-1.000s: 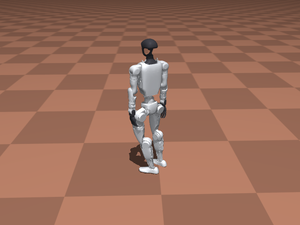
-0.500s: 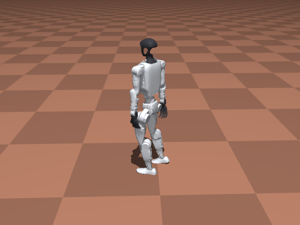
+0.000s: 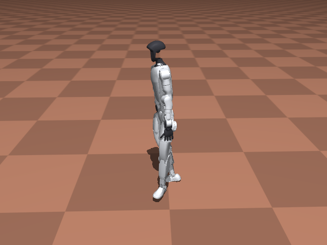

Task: In place motions

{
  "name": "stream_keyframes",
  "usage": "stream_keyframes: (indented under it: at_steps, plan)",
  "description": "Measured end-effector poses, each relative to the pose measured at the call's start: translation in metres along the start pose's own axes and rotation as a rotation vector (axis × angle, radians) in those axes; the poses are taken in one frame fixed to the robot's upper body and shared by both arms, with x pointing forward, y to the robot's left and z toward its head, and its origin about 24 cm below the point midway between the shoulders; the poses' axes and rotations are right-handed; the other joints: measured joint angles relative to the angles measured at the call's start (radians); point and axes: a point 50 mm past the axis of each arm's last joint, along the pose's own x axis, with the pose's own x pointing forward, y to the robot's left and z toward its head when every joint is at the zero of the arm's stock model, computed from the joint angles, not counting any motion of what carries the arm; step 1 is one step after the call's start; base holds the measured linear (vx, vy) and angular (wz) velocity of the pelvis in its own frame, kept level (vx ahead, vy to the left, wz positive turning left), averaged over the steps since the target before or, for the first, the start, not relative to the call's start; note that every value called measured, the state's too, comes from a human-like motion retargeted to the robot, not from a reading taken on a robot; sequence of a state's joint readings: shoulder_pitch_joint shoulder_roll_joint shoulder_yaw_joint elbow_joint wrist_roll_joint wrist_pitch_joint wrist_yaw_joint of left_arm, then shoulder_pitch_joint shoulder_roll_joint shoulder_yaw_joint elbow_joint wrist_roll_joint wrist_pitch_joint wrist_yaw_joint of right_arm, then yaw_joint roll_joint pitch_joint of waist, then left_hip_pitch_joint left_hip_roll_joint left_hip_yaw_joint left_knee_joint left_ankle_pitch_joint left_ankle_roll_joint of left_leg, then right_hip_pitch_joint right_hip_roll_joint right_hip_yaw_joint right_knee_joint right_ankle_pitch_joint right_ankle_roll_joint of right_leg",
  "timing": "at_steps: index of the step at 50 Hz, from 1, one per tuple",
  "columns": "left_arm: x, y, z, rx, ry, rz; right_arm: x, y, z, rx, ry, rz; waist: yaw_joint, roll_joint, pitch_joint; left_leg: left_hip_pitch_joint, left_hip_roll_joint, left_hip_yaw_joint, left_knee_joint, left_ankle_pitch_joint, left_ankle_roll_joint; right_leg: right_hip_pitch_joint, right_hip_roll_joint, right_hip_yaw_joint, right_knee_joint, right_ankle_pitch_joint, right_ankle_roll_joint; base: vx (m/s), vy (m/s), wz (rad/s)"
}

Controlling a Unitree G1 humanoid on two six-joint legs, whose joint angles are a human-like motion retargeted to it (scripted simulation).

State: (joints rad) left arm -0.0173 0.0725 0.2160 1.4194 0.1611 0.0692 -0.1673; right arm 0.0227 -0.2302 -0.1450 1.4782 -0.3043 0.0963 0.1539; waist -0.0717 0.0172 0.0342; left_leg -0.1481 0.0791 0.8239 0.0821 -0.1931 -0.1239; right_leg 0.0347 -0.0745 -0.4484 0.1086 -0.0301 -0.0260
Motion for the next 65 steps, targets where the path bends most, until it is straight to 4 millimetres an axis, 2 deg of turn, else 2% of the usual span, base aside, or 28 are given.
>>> stream_keyframes:
  at_steps: [2, 5, 8, 12, 15, 17, 18, 20, 22, 24, 30, 35, 38, 41, 45, 48, 53, 57, 60, 62, 63, 65]
  plan:
    - [0.000, 0.002, -0.011, -0.042, 0.038, 0.014, 0.000, 0.000, -0.001, -0.004, -0.003, -0.004, -0.009, -0.003, -0.008, 0.021, 0.017, 0.088, 0.013, 0.017, -0.022, 0.003, -0.012, -0.068, -0.002, -0.010, 0.005, -0.02, 0.07, 2.46]
    - [-0.002, 0.004, -0.031, -0.118, 0.107, 0.031, 0.000, 0.002, 0.000, -0.008, -0.012, 0.010, -0.003, -0.007, -0.021, 0.044, 0.029, 0.105, 0.045, 0.047, -0.032, 0.005, -0.024, -0.154, 0.004, -0.028, 0.010, 0.05, 0.09, 2.08]
    - [-0.005, 0.007, -0.049, -0.192, 0.174, 0.055, 0.001, 0.006, 0.004, -0.017, -0.034, 0.024, 0.023, -0.021, -0.034, 0.079, 0.036, 0.117, 0.076, 0.066, -0.018, 0.004, -0.042, -0.223, 0.014, -0.044, 0.015, 0.11, 0.09, 1.74]
    - [-0.010, 0.009, -0.071, -0.294, 0.237, 0.099, 0.001, 0.013, 0.016, -0.049, -0.076, 0.041, 0.027, -0.045, -0.066, 0.159, 0.052, 0.255, 0.095, 0.101, -0.012, 0.006, -0.063, -0.318, 0.017, -0.059, 0.033, 0.15, 0.05, 1.72]
    - [-0.011, 0.003, -0.084, -0.453, 0.259, 0.112, 0.000, 0.020, 0.028, -0.082, -0.117, 0.063, -0.012, -0.055, -0.102, 0.194, 0.050, 0.306, 0.102, 0.136, -0.006, 0.007, -0.066, -0.384, 0.012, -0.068, 0.053, 0.23, 0.05, 1.91]
    - [-0.011, -0.003, -0.086, -0.591, 0.255, 0.099, 0.000, 0.024, 0.036, -0.097, -0.151, 0.073, -0.034, -0.049, -0.121, 0.203, 0.048, 0.305, 0.097, 0.142, -0.025, 0.009, -0.056, -0.421, 0.006, -0.071, 0.065, 0.25, 0.12, 1.68]
    - [-0.010, -0.006, -0.086, -0.651, 0.250, 0.090, -0.001, 0.025, 0.039, -0.102, -0.167, 0.076, -0.035, -0.048, -0.126, 0.217, 0.046, 0.352, 0.075, 0.151, -0.012, 0.011, -0.050, -0.427, 0.004, -0.072, 0.069, 0.25, 0.14, 1.29]
    - [-0.009, -0.010, -0.081, -0.742, 0.230, 0.074, -0.002, 0.026, 0.045, -0.109, -0.195, 0.080, -0.025, -0.030, -0.129, 0.238, 0.050, 0.375, 0.021, 0.191, -0.059, 0.021, -0.024, -0.472, 0.005, -0.076, 0.076, 0.27, 0.18, 0.99]
    - [-0.007, -0.014, -0.074, -0.777, 0.210, 0.058, -0.003, 0.025, 0.049, -0.114, -0.207, 0.077, -0.002, -0.020, -0.129, 0.215, 0.047, 0.284, -0.002, 0.173, -0.084, 0.030, -0.011, -0.484, 0.010, -0.078, 0.083, 0.30, 0.12, 0.64]
    - [-0.006, -0.017, -0.069, -0.766, 0.199, 0.041, -0.003, 0.024, 0.049, -0.132, -0.201, 0.076, 0.027, -0.018, -0.135, 0.206, 0.035, 0.254, -0.018, 0.147, -0.071, 0.037, -0.012, -0.498, 0.020, -0.075, 0.085, 0.38, 0.18, 0.25]
    - [-0.002, -0.017, -0.047, -0.569, 0.145, 0.009, -0.003, 0.024, 0.053, -0.151, -0.200, 0.066, 0.065, -0.001, -0.098, 0.212, 0.017, 0.163, -0.040, 0.091, -0.054, 0.078, -0.029, -0.534, 0.075, -0.063, 0.092, 0.29, 0.21, 0.32]
    - [-0.001, -0.013, -0.032, -0.359, 0.125, -0.002, 0.000, 0.023, 0.034, -0.149, -0.150, 0.060, 0.052, 0.050, -0.106, 0.185, 0.043, 0.066, -0.034, 0.046, -0.043, 0.082, -0.075, -0.556, 0.222, -0.004, 0.069, 0.36, 0.26, 1.03]
    - [-0.001, -0.005, -0.017, -0.174, 0.115, -0.016, 0.002, 0.022, 0.019, -0.130, -0.099, 0.061, 0.017, 0.090, -0.089, 0.173, 0.070, 0.000, -0.027, 0.030, -0.032, 0.056, -0.125, -0.489, 0.377, 0.034, 0.017, 0.20, 0.16, 1.84]
    - [-0.003, 0.009, 0.002, 0.033, 0.092, 0.007, 0.003, 0.023, 0.004, -0.139, -0.037, 0.071, -0.029, 0.100, -0.067, 0.159, 0.066, -0.081, -0.027, 0.026, -0.010, 0.018, -0.144, -0.363, 0.464, 0.022, 0.027, 0.21, 0.10, 2.11]
    - [-0.006, 0.026, 0.025, 0.236, 0.037, 0.064, 0.003, 0.028, -0.010, -0.166, 0.031, 0.095, -0.062, 0.087, -0.050, 0.133, 0.045, -0.183, -0.035, 0.036, 0.018, -0.101, -0.087, -0.076, 0.515, -0.048, 0.060, 0.13, -0.04, 1.89]
    - [-0.008, 0.033, 0.033, 0.235, 0.007, 0.086, 0.004, 0.034, -0.008, -0.202, 0.025, 0.118, -0.067, 0.065, -0.045, 0.107, 0.026, -0.230, -0.037, 0.041, 0.034, -0.146, -0.036, 0.034, 0.475, -0.093, 0.056, 0.06, -0.11, 1.46]
    - [-0.009, 0.030, 0.020, 0.024, 0.056, 0.047, 0.004, 0.041, 0.004, -0.239, -0.032, 0.139, -0.079, 0.023, -0.025, 0.104, -0.024, -0.295, -0.054, 0.049, 0.046, -0.181, -0.005, 0.131, 0.350, -0.136, 0.117, 0.02, -0.08, 1.32]
    - [-0.008, 0.028, 0.003, -0.108, 0.096, 0.061, 0.003, 0.046, 0.019, -0.271, -0.075, 0.149, -0.060, -0.021, -0.019, 0.110, -0.072, -0.328, -0.059, 0.049, 0.056, -0.221, 0.062, 0.402, 0.227, -0.170, 0.169, 0.03, -0.08, 0.71]
    - [-0.009, 0.030, -0.014, -0.092, 0.131, 0.078, 0.001, 0.051, 0.033, -0.299, -0.120, 0.157, -0.078, -0.045, -0.008, 0.123, -0.098, -0.362, -0.056, 0.045, 0.062, -0.220, 0.107, 0.611, 0.121, -0.170, 0.202, 0.00, -0.07, 0.80]
    - [-0.010, 0.032, -0.025, -0.046, 0.167, 0.085, 0.000, 0.056, 0.044, -0.321, -0.155, 0.166, -0.103, -0.064, 0.002, 0.139, -0.119, -0.381, -0.057, 0.042, 0.066, -0.206, 0.108, 0.657, 0.061, -0.103, 0.208, -0.01, -0.07, 0.77]
    - [-0.011, 0.033, -0.032, -0.023, 0.188, 0.089, -0.001, 0.060, 0.049, -0.335, -0.170, 0.173, -0.111, -0.070, 0.004, 0.146, -0.122, -0.389, -0.057, 0.041, 0.067, -0.198, 0.106, 0.654, 0.044, -0.071, 0.181, 0.03, -0.07, 0.51]
    - [-0.012, 0.034, -0.046, 0.012, 0.234, 0.099, -0.003, 0.066, 0.056, -0.369, -0.192, 0.192, -0.111, -0.078, -0.002, 0.152, -0.129, -0.400, -0.057, 0.039, 0.072, -0.178, 0.069, 0.533, 0.037, -0.077, 0.174, 0.06, -0.09, 0.31]
